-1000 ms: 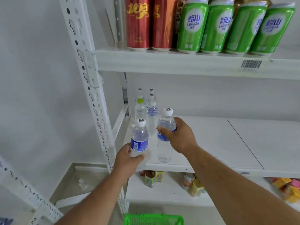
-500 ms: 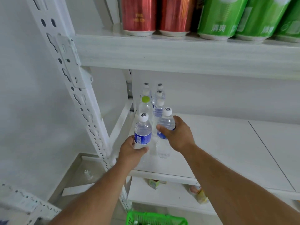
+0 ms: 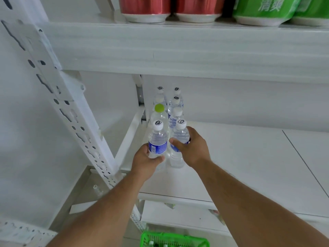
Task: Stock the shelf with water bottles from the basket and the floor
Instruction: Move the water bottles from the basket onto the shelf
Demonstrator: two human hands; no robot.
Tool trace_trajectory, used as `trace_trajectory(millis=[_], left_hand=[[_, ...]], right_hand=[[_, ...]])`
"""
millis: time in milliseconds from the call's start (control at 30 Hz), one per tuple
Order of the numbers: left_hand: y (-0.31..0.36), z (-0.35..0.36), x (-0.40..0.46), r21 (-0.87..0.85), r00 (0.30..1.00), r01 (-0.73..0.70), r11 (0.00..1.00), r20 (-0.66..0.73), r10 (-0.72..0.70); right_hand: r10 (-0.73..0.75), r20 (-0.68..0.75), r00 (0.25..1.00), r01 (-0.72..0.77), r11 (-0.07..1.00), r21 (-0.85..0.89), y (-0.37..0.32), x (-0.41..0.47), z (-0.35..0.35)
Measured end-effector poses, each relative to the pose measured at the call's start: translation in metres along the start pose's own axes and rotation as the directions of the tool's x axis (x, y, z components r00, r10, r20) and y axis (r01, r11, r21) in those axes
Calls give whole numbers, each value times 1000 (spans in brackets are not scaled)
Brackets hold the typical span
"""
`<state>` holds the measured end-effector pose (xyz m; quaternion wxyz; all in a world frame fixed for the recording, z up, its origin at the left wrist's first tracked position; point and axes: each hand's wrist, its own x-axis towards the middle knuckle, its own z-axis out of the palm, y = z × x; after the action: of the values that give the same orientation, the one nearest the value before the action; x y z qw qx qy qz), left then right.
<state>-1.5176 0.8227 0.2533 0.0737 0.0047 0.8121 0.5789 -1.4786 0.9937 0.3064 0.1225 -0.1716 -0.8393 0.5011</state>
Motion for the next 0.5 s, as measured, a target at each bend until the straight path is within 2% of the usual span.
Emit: trace_trajectory(millis=[267,500], left_hand=[[-5,0,13,-14,998,-55,998,34,56],[-6,1,21,65,998,-54,996,39,51]], right_hand=[[-25,13,1000,26,1000,-17,0,11,6],[-30,-34,999,30,1000,4,3,5,6]])
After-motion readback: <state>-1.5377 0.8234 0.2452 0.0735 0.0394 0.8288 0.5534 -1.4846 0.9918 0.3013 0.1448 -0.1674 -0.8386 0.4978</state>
